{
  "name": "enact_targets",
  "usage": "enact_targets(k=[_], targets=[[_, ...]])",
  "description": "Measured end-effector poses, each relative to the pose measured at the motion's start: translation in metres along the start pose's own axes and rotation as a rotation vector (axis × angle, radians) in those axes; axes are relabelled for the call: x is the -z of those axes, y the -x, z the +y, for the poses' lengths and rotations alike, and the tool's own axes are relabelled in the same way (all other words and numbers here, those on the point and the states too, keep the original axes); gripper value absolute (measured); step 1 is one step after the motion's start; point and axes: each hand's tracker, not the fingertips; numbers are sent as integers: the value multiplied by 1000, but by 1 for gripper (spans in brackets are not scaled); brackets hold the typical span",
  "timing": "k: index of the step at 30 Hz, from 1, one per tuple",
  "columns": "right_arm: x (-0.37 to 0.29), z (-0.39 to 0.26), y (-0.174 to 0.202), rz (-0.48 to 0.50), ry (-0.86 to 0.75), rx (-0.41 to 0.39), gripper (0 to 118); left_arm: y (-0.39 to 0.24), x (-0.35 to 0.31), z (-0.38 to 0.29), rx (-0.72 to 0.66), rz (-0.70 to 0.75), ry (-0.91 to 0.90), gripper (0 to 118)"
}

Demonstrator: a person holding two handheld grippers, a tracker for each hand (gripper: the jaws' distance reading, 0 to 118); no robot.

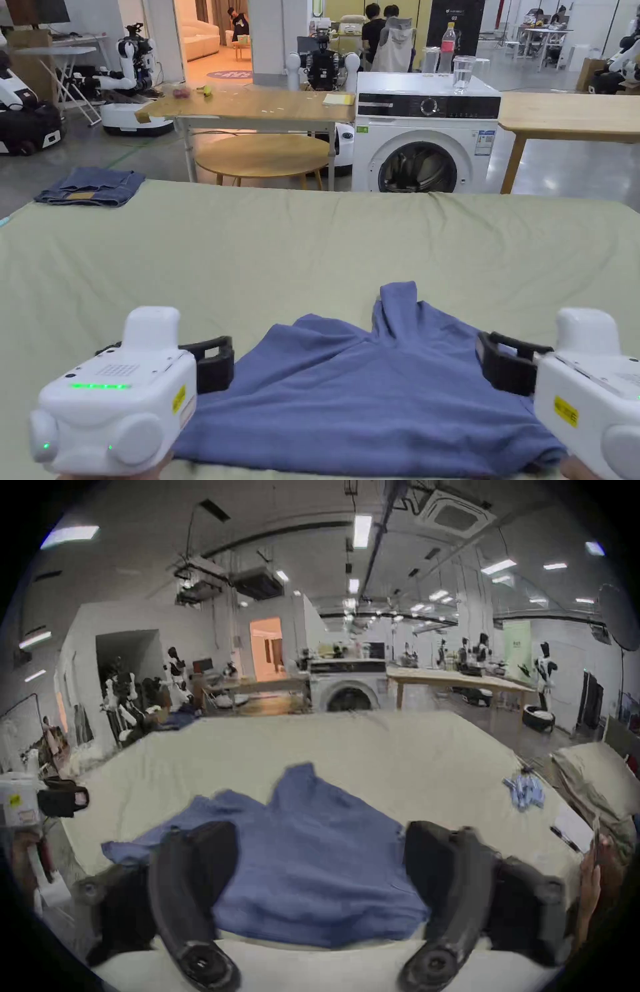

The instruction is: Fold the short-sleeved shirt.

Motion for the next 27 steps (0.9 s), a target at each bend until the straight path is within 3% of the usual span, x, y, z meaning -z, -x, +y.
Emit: enact_targets(k=[1, 2, 3, 6, 10, 12, 14, 16, 17, 19, 27], targets=[[1, 2, 11, 5, -18, -6, 62, -4, 0, -2, 11, 3, -7, 76], [5, 1, 21, -19, -22, -29, 17, -8, 0, -2, 32, 17, -3, 37], [7, -2, 29, -73, -32, -73, 0, -7, 2, -3, 55, 34, 18, 0], [11, -13, 43, 36, -14, -57, 0, 23, -5, -18, -3, -8, 70, 0], [15, -29, 55, 27, -20, -102, 0, 89, -13, -50, -75, 108, 152, 0], [18, -31, 57, 59, 4, -81, 0, 123, -17, -70, -137, 85, 183, 0], [25, -41, 63, 67, 19, -83, 0, 141, -16, -90, -117, 108, 235, 0], [33, -42, 65, 82, 46, -76, 0, 151, -10, -105, -120, 40, 262, 0], [38, -46, 67, 90, 61, -74, 0, 150, -4, -110, -123, 0, 259, 23], [48, -46, 69, 94, 87, -80, 0, 151, 13, -118, -121, -29, 257, 118], [70, -46, 57, 70, 130, -110, 0, 142, 100, -115, -163, -46, 352, 114]])
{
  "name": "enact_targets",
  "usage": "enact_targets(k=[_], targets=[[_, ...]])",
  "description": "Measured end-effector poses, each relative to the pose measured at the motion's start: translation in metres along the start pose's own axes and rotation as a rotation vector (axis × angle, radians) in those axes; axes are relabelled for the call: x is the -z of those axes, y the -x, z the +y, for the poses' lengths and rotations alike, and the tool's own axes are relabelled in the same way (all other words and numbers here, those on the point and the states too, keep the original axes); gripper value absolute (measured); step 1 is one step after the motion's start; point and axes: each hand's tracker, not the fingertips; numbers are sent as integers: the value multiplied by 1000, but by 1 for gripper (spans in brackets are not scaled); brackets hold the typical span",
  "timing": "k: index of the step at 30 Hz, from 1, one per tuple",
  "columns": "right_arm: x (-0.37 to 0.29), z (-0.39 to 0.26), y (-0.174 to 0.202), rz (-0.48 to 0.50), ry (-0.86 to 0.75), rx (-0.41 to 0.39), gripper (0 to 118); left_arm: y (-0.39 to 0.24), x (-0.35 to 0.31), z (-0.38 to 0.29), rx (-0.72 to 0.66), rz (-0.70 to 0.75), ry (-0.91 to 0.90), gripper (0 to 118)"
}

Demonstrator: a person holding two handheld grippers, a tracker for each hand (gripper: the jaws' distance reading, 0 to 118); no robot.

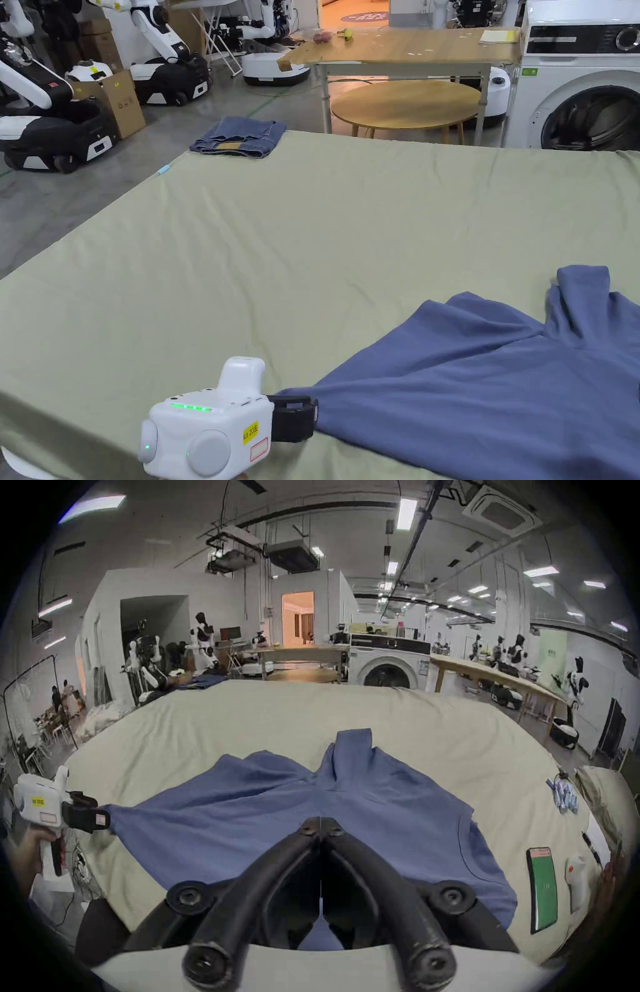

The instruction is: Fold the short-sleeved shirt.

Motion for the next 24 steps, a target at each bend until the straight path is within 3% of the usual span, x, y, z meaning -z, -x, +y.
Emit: enact_targets(k=[2, 3, 4, 6, 8, 14, 21, 22, 24], targets=[[5, -1, -8, -13, 8, 10, 0, -5, 7, 0, -7, 23, 23, 105], [7, -1, -11, -18, 11, 13, 0, -5, 14, 2, -8, 45, 37, 93], [9, 0, -14, -22, 16, 17, 0, -6, 17, 2, 2, 60, 44, 68], [13, 0, -22, -28, 22, 22, 0, -12, 8, 0, 56, 66, 21, 48], [15, 2, -28, -42, 23, 20, 0, -21, 0, 4, 77, 64, 14, 2], [28, 16, -60, -66, 32, 6, 0, -53, -21, 5, 134, 64, -29, 0], [91, 51, -141, -119, 80, -4, 1, -72, -45, 29, 101, 14, -132, 0], [105, 56, -148, -132, 90, -26, 26, -72, -43, 31, 88, 4, -121, 0], [138, 65, -163, -74, 105, -43, 104, -72, -41, 33, 76, 5, -119, 0]])
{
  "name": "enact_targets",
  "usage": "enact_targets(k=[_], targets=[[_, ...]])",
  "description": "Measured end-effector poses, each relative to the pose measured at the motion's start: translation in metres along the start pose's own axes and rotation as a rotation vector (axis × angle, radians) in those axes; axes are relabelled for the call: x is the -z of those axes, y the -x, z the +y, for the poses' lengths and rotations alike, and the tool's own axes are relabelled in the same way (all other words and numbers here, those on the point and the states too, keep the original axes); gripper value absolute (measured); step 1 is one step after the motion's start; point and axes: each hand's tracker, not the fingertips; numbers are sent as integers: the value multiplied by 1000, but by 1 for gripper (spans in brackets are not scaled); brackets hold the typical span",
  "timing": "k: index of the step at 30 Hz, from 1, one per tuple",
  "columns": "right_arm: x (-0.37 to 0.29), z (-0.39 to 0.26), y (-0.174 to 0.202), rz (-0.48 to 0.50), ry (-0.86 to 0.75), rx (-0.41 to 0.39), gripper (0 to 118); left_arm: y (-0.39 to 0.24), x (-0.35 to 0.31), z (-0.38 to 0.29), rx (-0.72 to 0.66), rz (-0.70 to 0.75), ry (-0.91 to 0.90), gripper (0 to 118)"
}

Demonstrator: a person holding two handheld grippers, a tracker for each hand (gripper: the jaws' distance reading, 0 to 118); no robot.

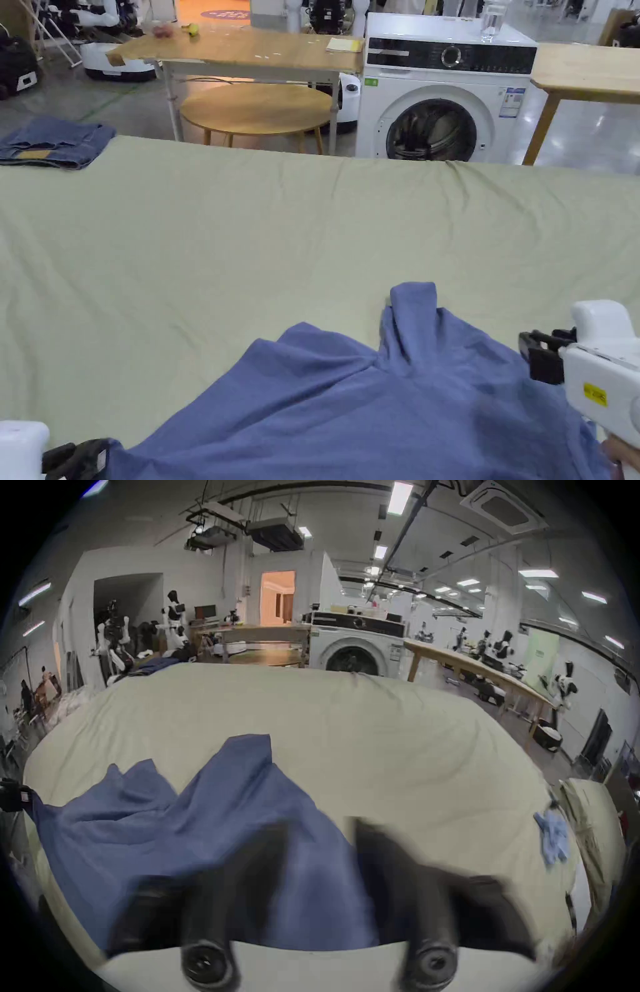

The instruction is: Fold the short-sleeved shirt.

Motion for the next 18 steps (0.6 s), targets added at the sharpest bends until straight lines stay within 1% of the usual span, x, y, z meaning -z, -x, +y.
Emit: enact_targets(k=[1, 2, 3, 4, 6, 8, 9, 10, 11, 12, 13, 14, 15, 16, 18], targets=[[20, 6, -4, 29, 48, 1, 113, 0, 2, 1, -5, 4, 6, 0], [39, 10, -6, 20, 87, -14, 118, -5, 3, 3, -2, 11, 20, 0], [50, 12, -8, -29, 1, -23, 118, -6, 4, 3, 5, 24, 28, 0], [66, 11, -7, 5, 46, -65, 118, -6, 5, 2, 7, 35, 32, 0], [93, 14, -5, 12, 90, -98, 118, -10, 4, 4, 5, 42, 48, 0], [109, 10, -1, 52, 139, -98, 118, -11, 4, 3, 5, 57, 58, 0], [117, 5, 2, 54, 181, -98, 118, -12, 5, 2, 2, 61, 62, 0], [125, -3, 5, 49, 243, -103, 115, -10, 6, 3, -4, 62, 64, 0], [129, -8, 8, 61, 305, -109, 101, -10, 7, 3, -11, 57, 67, 0], [127, -12, 12, 103, 347, -98, 73, -11, 7, 3, -21, 47, 74, 0], [114, -13, 17, 82, 249, -65, 61, -9, 9, 3, -25, 47, 73, 0], [104, -10, 19, 88, 233, -65, 26, -5, 11, 3, -27, 46, 74, 0], [100, -8, 22, 133, 273, -14, 0, -5, 12, 3, -32, 40, 76, 0], [91, -5, 26, 94, 275, -40, 0, -6, 13, 4, -42, 32, 76, 0], [74, -2, 28, 136, 278, -19, 0, -3, 18, 7, -52, 20, 79, 0]])
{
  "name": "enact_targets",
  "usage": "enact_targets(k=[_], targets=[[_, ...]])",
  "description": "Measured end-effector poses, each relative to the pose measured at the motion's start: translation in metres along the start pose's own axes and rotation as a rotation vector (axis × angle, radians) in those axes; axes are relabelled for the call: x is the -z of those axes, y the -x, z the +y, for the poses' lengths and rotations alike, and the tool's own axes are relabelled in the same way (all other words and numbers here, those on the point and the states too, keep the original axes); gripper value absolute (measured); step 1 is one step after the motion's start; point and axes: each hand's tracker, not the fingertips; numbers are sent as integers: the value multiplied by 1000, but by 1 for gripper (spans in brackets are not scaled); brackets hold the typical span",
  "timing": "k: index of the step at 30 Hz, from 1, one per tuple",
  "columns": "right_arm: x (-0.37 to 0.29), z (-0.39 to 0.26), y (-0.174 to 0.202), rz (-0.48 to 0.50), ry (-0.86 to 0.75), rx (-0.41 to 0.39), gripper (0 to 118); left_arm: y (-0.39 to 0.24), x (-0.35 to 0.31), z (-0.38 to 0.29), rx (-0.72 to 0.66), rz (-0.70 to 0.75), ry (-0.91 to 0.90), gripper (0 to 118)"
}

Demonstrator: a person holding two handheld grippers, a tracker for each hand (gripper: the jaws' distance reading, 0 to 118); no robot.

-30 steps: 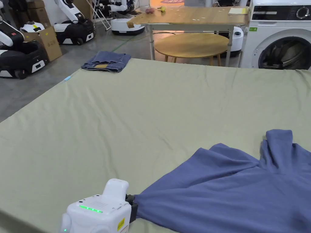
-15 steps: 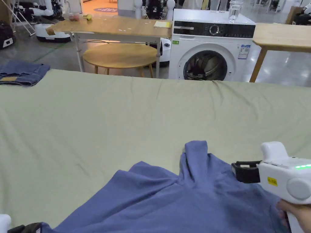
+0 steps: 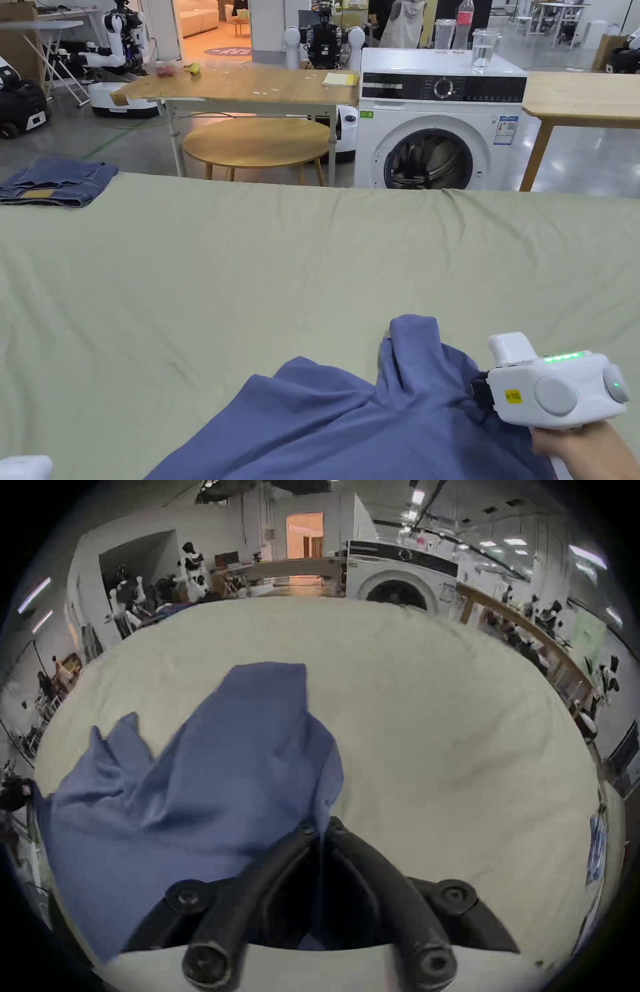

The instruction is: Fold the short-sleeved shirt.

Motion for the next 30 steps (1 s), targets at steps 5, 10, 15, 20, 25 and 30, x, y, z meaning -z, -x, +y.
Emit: enact_targets(k=[5, 10, 15, 20, 25, 30], targets=[[-78, 14, 13, -49, -202, 28, 0, 11, -2, 22, -34, 0, -101, 0], [-175, 48, 28, -130, -420, -21, 0, 7, -14, 79, -25, 18, -163, 0], [-267, 92, 22, -189, -600, 14, 0, 0, -47, 160, 6, 36, -307, 0], [-335, 137, 12, -226, -722, 42, 0, -11, -73, 247, 65, 90, -402, 0], [-372, 187, 5, -247, -828, 82, 0, -36, -95, 334, 127, 148, -504, 0], [-396, 234, 0, -262, -894, 98, 0, -55, -122, 399, 140, 161, -591, 0]])
